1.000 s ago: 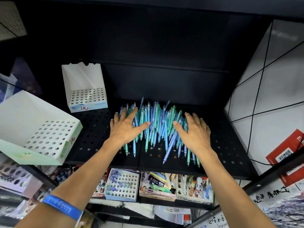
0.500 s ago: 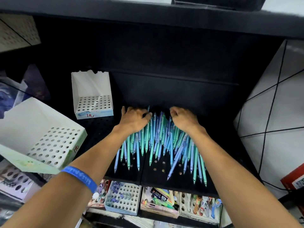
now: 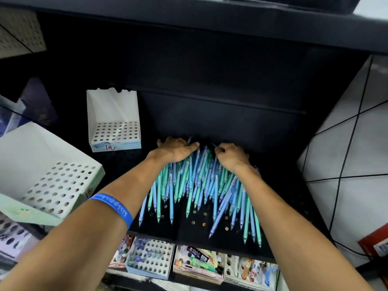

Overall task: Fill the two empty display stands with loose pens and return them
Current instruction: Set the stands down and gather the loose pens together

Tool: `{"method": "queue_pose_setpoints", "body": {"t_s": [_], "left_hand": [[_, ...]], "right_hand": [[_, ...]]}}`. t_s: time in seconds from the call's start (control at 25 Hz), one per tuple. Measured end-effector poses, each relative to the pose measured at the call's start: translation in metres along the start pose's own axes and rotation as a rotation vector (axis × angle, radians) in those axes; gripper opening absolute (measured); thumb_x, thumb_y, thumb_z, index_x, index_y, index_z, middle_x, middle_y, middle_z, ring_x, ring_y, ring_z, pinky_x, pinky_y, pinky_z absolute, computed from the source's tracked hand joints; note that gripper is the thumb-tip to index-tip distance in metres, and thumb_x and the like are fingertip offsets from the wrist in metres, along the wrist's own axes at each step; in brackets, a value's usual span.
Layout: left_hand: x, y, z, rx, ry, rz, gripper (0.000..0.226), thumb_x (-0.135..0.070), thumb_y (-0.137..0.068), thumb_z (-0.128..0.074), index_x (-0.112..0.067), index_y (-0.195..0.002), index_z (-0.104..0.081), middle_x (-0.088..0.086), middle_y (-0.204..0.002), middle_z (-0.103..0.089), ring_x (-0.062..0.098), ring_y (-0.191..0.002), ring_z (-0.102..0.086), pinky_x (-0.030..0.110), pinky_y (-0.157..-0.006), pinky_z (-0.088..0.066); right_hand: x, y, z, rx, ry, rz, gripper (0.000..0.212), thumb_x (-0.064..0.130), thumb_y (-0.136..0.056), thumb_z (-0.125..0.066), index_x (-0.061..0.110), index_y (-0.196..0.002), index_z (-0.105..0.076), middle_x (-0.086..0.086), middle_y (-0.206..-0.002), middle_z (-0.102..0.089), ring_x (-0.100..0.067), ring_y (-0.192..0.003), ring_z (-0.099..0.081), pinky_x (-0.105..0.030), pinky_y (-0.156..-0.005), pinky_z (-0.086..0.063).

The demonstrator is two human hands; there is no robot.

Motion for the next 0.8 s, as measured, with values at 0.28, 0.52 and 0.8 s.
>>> {"method": "queue_pose_setpoints", "body": {"t_s": [0.28, 0.52, 0.8], "left_hand": [[0.000, -0.012, 0.016, -0.214, 0.142, -0.007, 0.052, -0.057, -0.100, -0.037, -0.019, -0.083, -0.068, 0.007, -0.099, -0.067, 0.030, -0.114, -0.056, 0.052, -0.114, -0.027], [-0.003, -0.027, 0.019, -0.236, 0.098, 0.036, 0.019, -0.030, -0.091, -0.058, -0.020, -0.096, -0.074, 0.005, -0.101, -0.070, 0.030, -0.107, -0.061, 0.052, -0.110, -0.031], [0.001, -0.049, 0.015, -0.207, 0.105, 0.171, 0.034, -0.027, -0.081, -0.069, -0.014, -0.113, -0.065, 0.006, -0.113, -0.065, 0.030, -0.114, -0.059, 0.050, -0.105, -0.032]], "right_hand": [[-0.003, 0.015, 0.034, -0.246, -0.312, 0.010, 0.023, 0.022, -0.092, -0.057, 0.036, -0.103, -0.072, 0.003, -0.100, -0.075, -0.024, -0.098, -0.067, -0.045, -0.100, -0.048], [-0.011, 0.038, 0.051, -0.285, -0.366, 0.061, 0.022, 0.021, -0.093, -0.060, 0.037, -0.098, -0.074, 0.010, -0.099, -0.075, -0.019, -0.102, -0.067, -0.046, -0.103, -0.046], [-0.021, 0.062, 0.066, -0.338, -0.394, 0.114, 0.021, 0.022, -0.093, -0.061, 0.038, -0.096, -0.075, 0.013, -0.091, -0.075, -0.014, -0.093, -0.069, -0.048, -0.103, -0.046]]}}
Point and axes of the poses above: each hand's wrist, its own y-axis away from the middle knuckle, its own z-axis out of the back of the hand, x = y × z, the point moved 10 cm from there along -y, towards the middle knuckle
